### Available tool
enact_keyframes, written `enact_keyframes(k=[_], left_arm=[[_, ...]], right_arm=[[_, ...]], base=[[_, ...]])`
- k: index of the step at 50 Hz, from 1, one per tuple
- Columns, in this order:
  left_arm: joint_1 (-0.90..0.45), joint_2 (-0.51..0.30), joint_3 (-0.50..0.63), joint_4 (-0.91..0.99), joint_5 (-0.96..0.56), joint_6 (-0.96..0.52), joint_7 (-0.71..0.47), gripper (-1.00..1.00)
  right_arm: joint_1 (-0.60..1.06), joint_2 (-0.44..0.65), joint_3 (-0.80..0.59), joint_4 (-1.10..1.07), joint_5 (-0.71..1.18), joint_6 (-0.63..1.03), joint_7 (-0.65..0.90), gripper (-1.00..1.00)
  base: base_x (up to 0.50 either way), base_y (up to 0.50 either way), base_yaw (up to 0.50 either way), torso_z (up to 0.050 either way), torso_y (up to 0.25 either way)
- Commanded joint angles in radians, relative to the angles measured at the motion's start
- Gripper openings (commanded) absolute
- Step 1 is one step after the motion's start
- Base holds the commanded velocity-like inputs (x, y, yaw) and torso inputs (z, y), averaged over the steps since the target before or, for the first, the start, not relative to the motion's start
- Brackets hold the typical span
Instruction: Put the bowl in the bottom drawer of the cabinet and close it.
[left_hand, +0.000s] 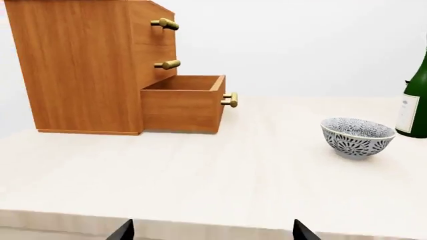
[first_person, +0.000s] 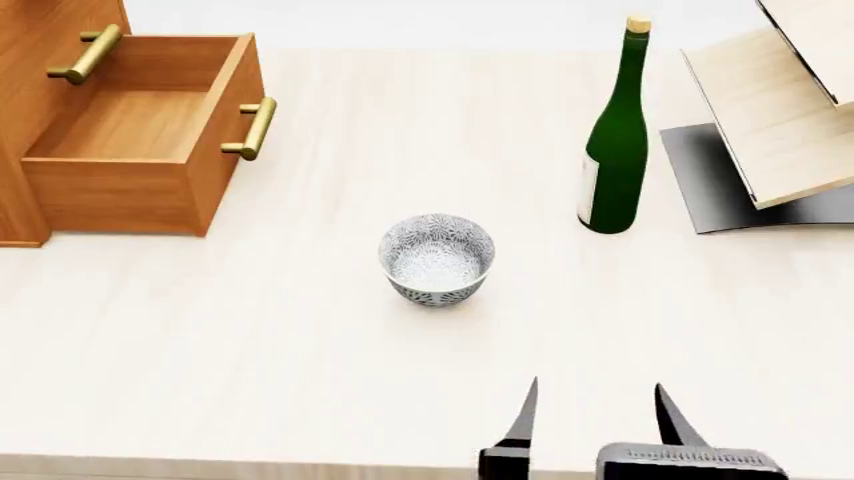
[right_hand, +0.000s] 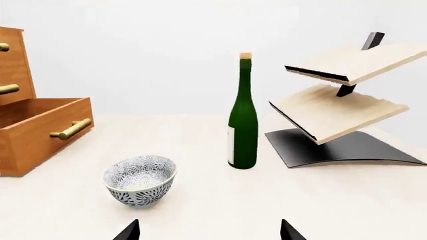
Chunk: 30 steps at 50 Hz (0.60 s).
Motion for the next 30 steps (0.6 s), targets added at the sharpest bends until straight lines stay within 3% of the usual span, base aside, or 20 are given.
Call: enact_keyframes(k=[1, 13, 30], left_arm=[[0.043, -0.012, -0.008, -0.07, -0.028, 0.094, -0.018, 1.0], [0.042, -0.025, 0.006, -0.077, -0.042, 0.094, -0.029, 1.0], [0.043, -0.041, 0.023, -0.087, -0.04, 0.115, -0.048, 1.0]], right_arm=[[0.106, 0.043, 0.014, -0.277, 0.047, 0.309, 0.037, 1.0], [0.288, 0.06, 0.068, -0.397, 0.119, 0.546, 0.059, 1.0], [0.393, 0.063, 0.09, -0.447, 0.153, 0.646, 0.085, 1.0]], base=[[0.0, 0.0, 0.0, 0.0, 0.0], [0.0, 0.0, 0.0, 0.0, 0.0], [0.0, 0.0, 0.0, 0.0, 0.0]])
